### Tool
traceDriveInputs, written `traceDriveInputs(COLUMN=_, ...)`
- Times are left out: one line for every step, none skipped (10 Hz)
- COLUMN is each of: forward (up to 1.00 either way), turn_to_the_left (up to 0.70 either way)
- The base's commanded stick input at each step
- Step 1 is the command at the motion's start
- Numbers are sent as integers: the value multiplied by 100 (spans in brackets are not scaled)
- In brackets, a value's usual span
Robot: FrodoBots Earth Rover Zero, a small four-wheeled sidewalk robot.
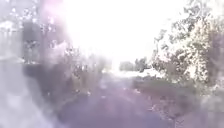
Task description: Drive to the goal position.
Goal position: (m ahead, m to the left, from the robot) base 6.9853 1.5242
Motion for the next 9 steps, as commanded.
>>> traceDriveInputs(forward=50, turn_to_the_left=0)
traceDriveInputs(forward=50, turn_to_the_left=0)
traceDriveInputs(forward=50, turn_to_the_left=0)
traceDriveInputs(forward=50, turn_to_the_left=0)
traceDriveInputs(forward=50, turn_to_the_left=0)
traceDriveInputs(forward=50, turn_to_the_left=0)
traceDriveInputs(forward=50, turn_to_the_left=0)
traceDriveInputs(forward=50, turn_to_the_left=0)
traceDriveInputs(forward=50, turn_to_the_left=0)
